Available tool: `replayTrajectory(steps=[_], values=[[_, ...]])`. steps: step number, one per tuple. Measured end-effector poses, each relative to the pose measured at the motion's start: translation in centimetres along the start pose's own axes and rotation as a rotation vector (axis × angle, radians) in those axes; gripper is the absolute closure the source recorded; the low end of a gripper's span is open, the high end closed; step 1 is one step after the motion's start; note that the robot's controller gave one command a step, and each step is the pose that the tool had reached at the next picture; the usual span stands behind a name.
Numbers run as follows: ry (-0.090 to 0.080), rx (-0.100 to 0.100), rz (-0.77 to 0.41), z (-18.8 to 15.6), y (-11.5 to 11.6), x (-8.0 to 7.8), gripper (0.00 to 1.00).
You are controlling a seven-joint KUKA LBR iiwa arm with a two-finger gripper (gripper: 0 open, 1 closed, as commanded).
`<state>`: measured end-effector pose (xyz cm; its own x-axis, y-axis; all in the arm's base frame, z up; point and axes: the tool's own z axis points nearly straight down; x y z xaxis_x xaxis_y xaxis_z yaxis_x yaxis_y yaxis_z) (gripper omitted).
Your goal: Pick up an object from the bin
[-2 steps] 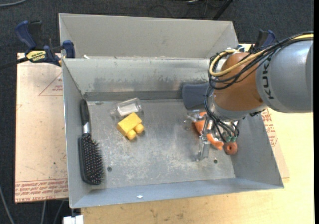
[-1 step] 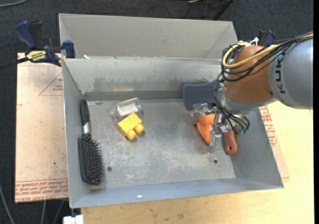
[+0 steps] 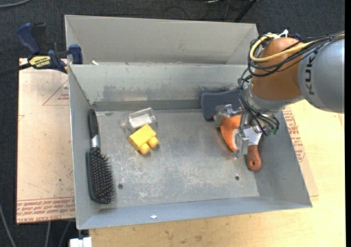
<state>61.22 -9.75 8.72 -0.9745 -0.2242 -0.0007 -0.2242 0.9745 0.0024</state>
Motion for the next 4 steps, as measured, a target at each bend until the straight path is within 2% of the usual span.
replayTrajectory(steps=[1,2,3,4], values=[[-0.011,-0.003,0.100,-1.1,-2.7,0.0,0.00],[-0.005,-0.006,0.290,1.5,-2.6,1.8,1.00],[-0.004,-0.006,0.290,1.5,-2.6,1.8,1.00],[-0.008,-0.007,0.274,0.0,-2.8,0.9,1.00]])
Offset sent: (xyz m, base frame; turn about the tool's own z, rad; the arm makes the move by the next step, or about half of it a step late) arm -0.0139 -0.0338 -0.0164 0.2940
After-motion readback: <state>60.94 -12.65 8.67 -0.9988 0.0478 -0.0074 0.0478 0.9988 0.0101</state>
